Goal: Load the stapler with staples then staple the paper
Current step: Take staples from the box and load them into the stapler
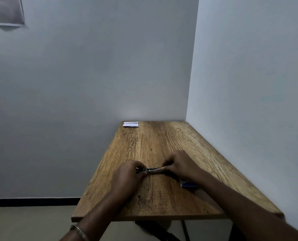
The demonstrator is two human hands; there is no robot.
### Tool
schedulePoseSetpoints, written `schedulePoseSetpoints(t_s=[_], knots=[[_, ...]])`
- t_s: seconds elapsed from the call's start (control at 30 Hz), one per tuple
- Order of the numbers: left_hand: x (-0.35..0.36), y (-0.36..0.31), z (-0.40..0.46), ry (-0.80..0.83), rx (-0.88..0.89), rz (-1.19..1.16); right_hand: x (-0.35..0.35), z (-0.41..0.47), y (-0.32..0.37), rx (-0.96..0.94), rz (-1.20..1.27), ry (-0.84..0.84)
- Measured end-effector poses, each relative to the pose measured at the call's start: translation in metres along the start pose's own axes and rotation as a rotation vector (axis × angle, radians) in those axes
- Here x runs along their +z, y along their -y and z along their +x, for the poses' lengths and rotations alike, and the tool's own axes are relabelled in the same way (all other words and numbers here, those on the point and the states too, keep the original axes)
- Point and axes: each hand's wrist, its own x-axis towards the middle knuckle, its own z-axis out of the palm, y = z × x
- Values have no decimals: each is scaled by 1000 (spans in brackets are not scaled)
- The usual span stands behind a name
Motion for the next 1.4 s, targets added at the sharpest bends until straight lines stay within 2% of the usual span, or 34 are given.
schedulePoseSetpoints(t_s=[0.13,0.23,0.3,0.47,0.6,0.73,0.83,0.93,1.0,1.1,1.17,1.3,1.4], knots=[[0,1,0,21,-3,-10,-11,-3,-7,64,99,-24],[-1,3,2,34,-13,-32,-20,-7,-16,113,-6,100],[-4,6,4,63,-25,-17,-20,-9,-19,110,-79,158],[-26,24,4,145,-36,157,-14,-11,-21,65,-96,106],[-41,30,6,163,-35,51,-13,-11,-18,23,-130,133],[-46,12,13,48,-24,-230,-14,-9,-13,36,-38,107],[-41,-9,22,2,19,-324,-14,-8,-8,41,1,105],[-28,-28,27,68,52,-345,-11,-8,-5,33,23,100],[-15,-36,28,137,87,-279,-9,-8,-4,34,31,94],[1,-40,29,136,88,-239,-6,-8,-5,43,78,67],[5,-36,28,136,84,-238,-6,-7,-7,93,147,66],[3,-27,24,295,63,-238,-6,-5,-11,193,323,51],[-1,-28,25,345,69,-233,-6,-5,-9,261,519,59]])
